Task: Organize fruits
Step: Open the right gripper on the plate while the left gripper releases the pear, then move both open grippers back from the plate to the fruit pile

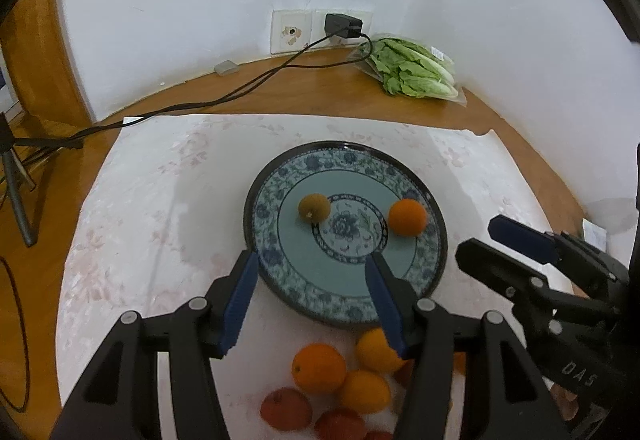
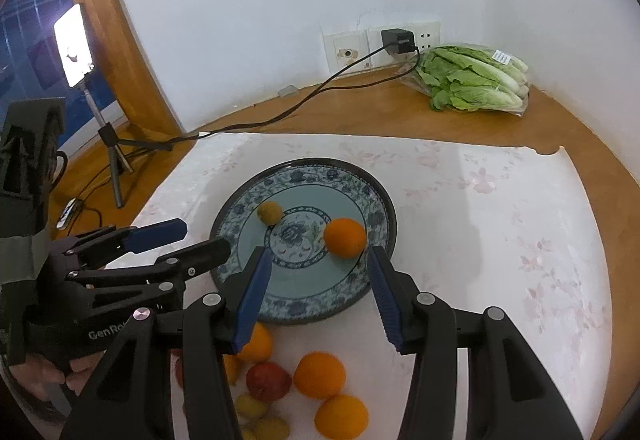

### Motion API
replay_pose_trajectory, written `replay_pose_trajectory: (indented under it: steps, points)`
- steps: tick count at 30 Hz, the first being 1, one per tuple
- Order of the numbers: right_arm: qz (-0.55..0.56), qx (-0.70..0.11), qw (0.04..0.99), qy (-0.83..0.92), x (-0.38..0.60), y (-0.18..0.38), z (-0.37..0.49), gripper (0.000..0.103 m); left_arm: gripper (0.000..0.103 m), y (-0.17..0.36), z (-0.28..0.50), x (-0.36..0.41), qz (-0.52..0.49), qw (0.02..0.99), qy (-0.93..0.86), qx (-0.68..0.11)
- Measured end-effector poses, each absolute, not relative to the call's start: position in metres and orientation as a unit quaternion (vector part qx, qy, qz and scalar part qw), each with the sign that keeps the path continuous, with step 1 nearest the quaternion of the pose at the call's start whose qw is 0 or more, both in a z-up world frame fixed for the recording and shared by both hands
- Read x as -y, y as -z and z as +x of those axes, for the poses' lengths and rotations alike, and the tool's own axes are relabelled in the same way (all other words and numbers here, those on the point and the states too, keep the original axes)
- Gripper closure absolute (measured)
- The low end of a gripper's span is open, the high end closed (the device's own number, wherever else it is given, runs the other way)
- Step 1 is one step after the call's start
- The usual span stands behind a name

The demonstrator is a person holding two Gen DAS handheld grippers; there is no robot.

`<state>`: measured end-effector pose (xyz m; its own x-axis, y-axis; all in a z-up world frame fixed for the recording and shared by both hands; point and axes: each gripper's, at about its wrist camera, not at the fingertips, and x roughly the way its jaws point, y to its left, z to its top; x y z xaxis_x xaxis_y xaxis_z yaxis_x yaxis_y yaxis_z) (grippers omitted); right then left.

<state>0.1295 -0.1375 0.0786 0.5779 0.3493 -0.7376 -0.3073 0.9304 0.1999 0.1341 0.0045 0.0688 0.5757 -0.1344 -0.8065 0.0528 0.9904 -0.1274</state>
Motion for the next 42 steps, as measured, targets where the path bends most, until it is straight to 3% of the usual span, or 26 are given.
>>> replay_pose_trajectory:
  steps: [23, 42]
  points:
    - [0.042, -0.438, 0.882, -0.171, 0.156, -0.066, 0.056, 0.052, 0.044, -0.06, 0.065, -0.025, -0.065, 0.879, 0.037, -0.471]
    - [0.06, -0.467, 0.871, -0.14, 0.168, -0.031, 0.043, 0.052, 0.044, -0.035, 0.056, -0.036, -0.09, 0.864, 0.022, -0.495]
